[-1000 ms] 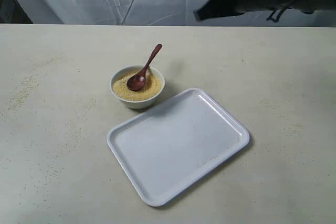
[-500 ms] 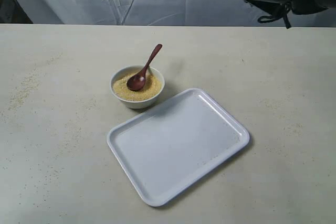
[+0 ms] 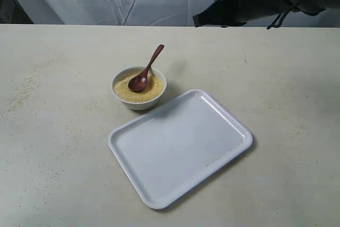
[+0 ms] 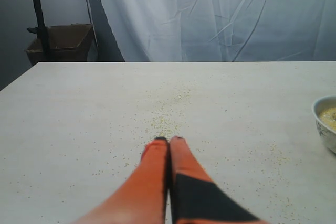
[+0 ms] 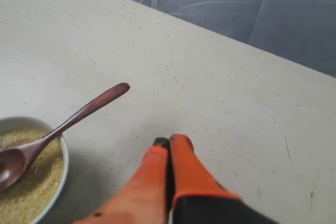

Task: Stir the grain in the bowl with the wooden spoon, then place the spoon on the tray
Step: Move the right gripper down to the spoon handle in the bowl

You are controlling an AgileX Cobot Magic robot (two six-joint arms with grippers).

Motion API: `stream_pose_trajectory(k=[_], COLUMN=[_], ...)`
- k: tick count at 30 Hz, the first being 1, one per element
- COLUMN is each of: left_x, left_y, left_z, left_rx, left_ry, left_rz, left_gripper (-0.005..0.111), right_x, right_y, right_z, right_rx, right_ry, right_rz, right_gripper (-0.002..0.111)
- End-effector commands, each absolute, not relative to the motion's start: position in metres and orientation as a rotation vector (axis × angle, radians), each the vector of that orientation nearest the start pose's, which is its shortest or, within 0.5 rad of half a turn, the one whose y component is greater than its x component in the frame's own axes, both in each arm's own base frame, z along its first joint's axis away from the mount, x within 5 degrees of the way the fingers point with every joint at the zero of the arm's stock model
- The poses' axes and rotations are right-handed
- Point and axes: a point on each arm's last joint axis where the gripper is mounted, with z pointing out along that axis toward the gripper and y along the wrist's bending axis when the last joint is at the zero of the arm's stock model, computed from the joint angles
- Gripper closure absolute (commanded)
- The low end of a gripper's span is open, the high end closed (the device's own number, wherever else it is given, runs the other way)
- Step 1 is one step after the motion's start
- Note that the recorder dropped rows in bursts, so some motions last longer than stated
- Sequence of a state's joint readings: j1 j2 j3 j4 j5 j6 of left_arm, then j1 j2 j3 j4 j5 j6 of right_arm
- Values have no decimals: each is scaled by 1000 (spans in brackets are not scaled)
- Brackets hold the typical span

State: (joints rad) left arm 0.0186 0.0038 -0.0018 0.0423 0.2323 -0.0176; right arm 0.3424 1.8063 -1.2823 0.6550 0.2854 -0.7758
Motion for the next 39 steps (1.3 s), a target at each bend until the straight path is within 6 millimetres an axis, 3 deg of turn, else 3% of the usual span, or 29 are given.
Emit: stream_pose_trajectory(k=[1, 3, 9, 15, 17, 20, 23, 25, 29, 32, 35, 39], left_x=[55, 55, 55, 55, 55, 55, 55, 55, 55, 55, 55, 55], left_y=[2, 2, 2, 2, 2, 2, 2, 2, 2, 2, 2, 2], left_z=[192, 192, 192, 192, 192, 192, 192, 192, 192, 192, 192, 192], left_rx=[-3, -3, -3, -3, -3, -3, -3, -3, -3, -3, -3, -3], left_ry=[1714, 1714, 1714, 1714, 1714, 1714, 1714, 1714, 1714, 1714, 1714, 1714], left_rz=[43, 43, 43, 43, 43, 43, 43, 43, 43, 43, 43, 43], left_gripper=[107, 107, 107, 107, 107, 107, 107, 107, 107, 107, 107, 107], right_x=[379, 379, 386, 378, 372, 371, 374, 377, 385, 400, 411, 427], right_y=[151, 151, 147, 145, 138, 128, 125, 128, 136, 135, 142, 151], right_z=[249, 247, 249, 248, 242, 230, 211, 198, 169, 143, 118, 104], right_rx=[-727, -679, -107, -41, 67, 281, 376, 357, 270, 328, 280, 211], right_ry=[2152, 2164, 2081, 1675, 1612, 1653, 1752, 1808, 1799, 1873, 2034, 2142], right_rz=[256, 225, 385, 459, 484, 526, 589, 684, 1142, 1391, 1492, 1546], right_gripper=[109, 109, 109, 109, 109, 109, 109, 109, 109, 109, 109, 108])
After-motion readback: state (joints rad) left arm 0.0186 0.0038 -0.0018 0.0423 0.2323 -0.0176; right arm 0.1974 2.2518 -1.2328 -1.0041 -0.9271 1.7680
